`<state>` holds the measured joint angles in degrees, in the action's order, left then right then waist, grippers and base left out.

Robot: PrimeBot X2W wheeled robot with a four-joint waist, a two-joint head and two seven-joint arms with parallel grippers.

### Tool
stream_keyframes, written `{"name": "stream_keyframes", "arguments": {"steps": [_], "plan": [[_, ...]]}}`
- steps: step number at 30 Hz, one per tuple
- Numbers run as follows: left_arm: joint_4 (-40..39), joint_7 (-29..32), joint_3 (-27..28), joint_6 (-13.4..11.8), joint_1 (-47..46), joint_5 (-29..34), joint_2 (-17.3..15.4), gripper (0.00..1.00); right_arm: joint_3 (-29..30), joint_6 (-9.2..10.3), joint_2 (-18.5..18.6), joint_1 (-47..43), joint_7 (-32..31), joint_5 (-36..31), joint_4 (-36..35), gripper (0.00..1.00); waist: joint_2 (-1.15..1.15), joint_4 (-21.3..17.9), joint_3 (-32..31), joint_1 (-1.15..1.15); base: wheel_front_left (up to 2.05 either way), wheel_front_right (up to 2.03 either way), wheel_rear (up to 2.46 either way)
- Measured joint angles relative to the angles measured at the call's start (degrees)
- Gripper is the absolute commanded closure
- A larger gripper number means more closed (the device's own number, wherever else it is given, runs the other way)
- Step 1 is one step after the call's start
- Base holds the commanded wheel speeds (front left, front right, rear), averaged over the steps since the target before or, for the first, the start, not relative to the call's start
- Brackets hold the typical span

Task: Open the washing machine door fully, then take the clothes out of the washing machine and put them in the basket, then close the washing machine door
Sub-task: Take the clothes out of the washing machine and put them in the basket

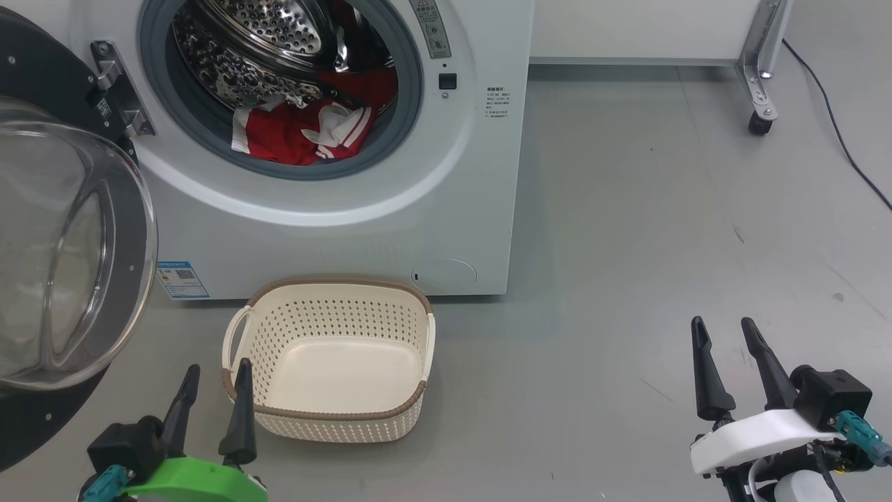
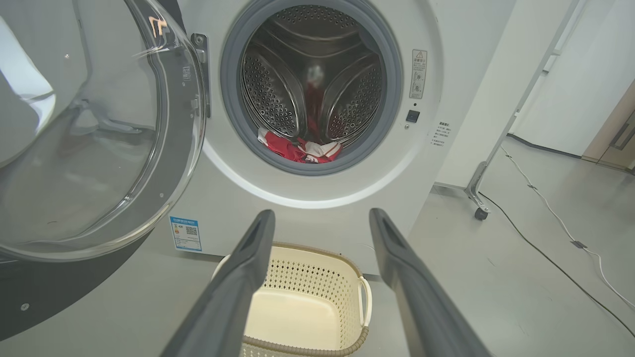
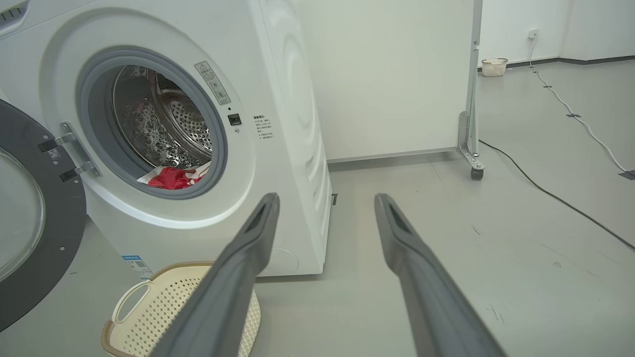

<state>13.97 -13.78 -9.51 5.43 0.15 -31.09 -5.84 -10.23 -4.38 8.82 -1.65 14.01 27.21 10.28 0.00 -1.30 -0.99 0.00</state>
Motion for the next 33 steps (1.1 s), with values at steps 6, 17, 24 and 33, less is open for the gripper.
{"name": "stream_keyframes", "arguments": {"steps": [6, 17, 24, 33], "plan": [[-0.03, -0.24, 0.01, -0.01, 0.38, 0.48, 0.0, 0.0, 0.0, 0.0, 0.0, -0.01, 0.01, -0.01, -0.09, 0.0, 0.0, 0.07, 0.15, 0.0, 0.0, 0.0, 0.0], [-0.12, -0.25, -0.02, -0.15, 0.46, 0.69, 0.0, 0.0, 0.0, 0.0, 0.01, -0.01, 0.1, -0.03, -0.22, 0.0, 0.0, 0.13, 0.28, 0.0, 0.0, 0.0, 0.0], [-0.22, -0.4, -0.16, -0.15, 0.47, 0.69, 0.0, 0.0, 0.0, 0.0, 0.01, -0.01, 0.1, -0.04, -0.22, 0.0, 0.0, 0.16, 0.26, 0.0, 0.0, 0.0, 0.0], [-1.48, -0.4, -0.76, 0.15, 0.48, -0.66, 0.52, 0.0, -0.08, -0.02, 0.0, -0.02, 0.11, -0.11, -0.22, 0.0, 0.0, 0.13, 0.13, 0.0, 0.05, -0.05, 0.0]]}}
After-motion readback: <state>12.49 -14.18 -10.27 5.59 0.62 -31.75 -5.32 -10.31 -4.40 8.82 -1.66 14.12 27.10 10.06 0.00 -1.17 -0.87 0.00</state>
